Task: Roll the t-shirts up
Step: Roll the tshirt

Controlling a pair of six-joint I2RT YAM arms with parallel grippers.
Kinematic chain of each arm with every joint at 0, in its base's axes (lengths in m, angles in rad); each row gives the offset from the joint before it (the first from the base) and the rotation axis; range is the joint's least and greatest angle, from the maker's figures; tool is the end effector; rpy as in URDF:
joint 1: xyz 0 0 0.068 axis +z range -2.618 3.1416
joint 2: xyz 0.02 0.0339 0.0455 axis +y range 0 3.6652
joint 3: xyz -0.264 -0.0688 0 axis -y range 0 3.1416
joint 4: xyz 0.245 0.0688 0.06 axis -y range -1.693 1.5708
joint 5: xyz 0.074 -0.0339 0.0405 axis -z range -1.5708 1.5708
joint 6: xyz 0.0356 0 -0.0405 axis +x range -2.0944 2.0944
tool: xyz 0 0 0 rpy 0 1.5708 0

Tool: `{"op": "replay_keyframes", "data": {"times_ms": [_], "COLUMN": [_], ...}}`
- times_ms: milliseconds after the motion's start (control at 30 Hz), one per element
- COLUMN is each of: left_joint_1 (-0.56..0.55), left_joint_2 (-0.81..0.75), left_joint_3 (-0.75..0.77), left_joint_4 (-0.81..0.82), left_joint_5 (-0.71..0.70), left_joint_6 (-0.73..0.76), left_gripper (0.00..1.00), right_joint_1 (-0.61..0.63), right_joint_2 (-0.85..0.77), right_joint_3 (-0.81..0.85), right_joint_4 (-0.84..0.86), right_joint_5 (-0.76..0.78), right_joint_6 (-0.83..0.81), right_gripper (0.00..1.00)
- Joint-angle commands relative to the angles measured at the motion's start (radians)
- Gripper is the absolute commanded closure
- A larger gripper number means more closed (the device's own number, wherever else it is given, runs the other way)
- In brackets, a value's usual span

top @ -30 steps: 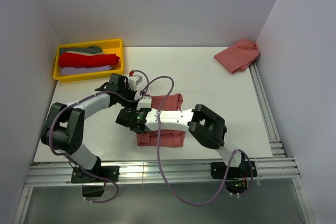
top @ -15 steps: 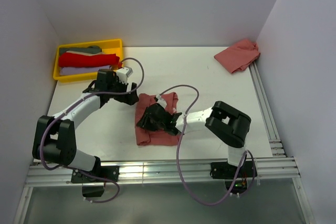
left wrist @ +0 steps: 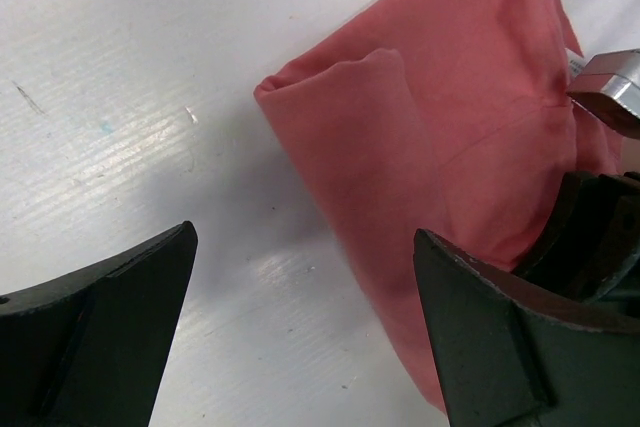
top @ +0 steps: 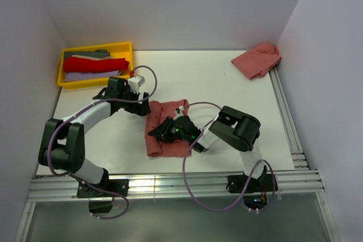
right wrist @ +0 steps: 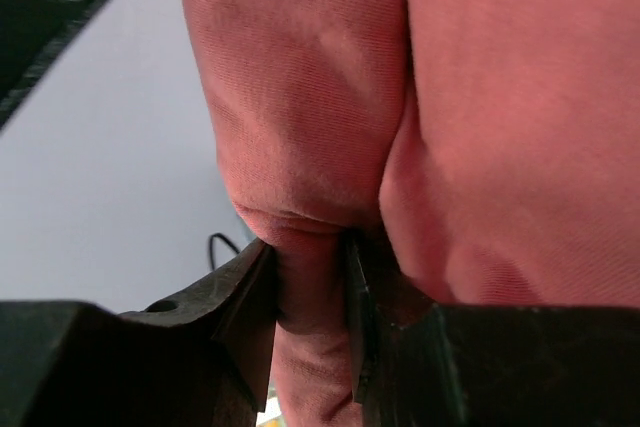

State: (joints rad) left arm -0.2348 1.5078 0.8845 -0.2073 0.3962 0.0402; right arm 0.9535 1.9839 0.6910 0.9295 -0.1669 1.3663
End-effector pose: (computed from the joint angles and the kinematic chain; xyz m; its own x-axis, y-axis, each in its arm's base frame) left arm 0.2977 -0.0853 0.2038 -0.6987 0.2053 -0.6853 0.4962 0.8291 -0.2576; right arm 0.1994 0.2912 0.0974 -0.9172 0.3760 -0.1320 0.0199 0.3740 0.9272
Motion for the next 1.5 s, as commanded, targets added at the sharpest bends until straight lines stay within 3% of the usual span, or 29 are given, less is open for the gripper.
{"op": "replay_keyframes", "data": {"times_ms": [0, 267, 367, 633, 667, 800, 967, 1167, 1467], "left_joint_1": [0.000, -0.047, -0.075, -0.110, -0.110, -0.113, -0.115, -0.116, -0.118], "left_joint_2": [0.025, 0.100, 0.135, 0.181, 0.184, 0.195, 0.195, 0.196, 0.196], "left_joint_3": [0.005, 0.025, 0.043, 0.068, 0.071, 0.074, 0.076, 0.076, 0.077], "left_joint_4": [0.005, -0.007, -0.023, -0.050, -0.052, -0.057, -0.058, -0.058, -0.060], "left_joint_5": [0.018, -0.072, -0.121, -0.166, -0.168, -0.171, -0.165, -0.166, -0.158], "left_joint_6": [0.001, -0.003, -0.005, -0.005, -0.006, -0.005, -0.003, -0.002, 0.000], "left_gripper": [0.05, 0.06, 0.06, 0.07, 0.07, 0.06, 0.07, 0.07, 0.07], "right_joint_1": [-0.002, -0.002, 0.005, 0.102, 0.113, 0.172, 0.228, 0.269, 0.275], "right_joint_2": [0.050, 0.020, -0.049, -0.223, -0.226, -0.208, -0.151, -0.074, 0.062], "right_joint_3": [-0.047, -0.088, -0.062, 0.213, 0.243, 0.402, 0.611, 0.810, 1.008], "right_joint_4": [0.130, 0.074, -0.116, -0.888, -0.890, -1.231, -1.518, -1.702, -1.704], "right_joint_5": [-0.026, 0.021, 0.079, 0.390, 0.423, 0.550, 0.671, 0.759, 0.761], "right_joint_6": [0.092, 0.148, 0.097, -0.038, -0.045, -0.045, -0.027, -0.041, -0.173], "right_gripper": [0.65, 0.56, 0.53, 0.43, 0.43, 0.40, 0.40, 0.41, 0.41]}}
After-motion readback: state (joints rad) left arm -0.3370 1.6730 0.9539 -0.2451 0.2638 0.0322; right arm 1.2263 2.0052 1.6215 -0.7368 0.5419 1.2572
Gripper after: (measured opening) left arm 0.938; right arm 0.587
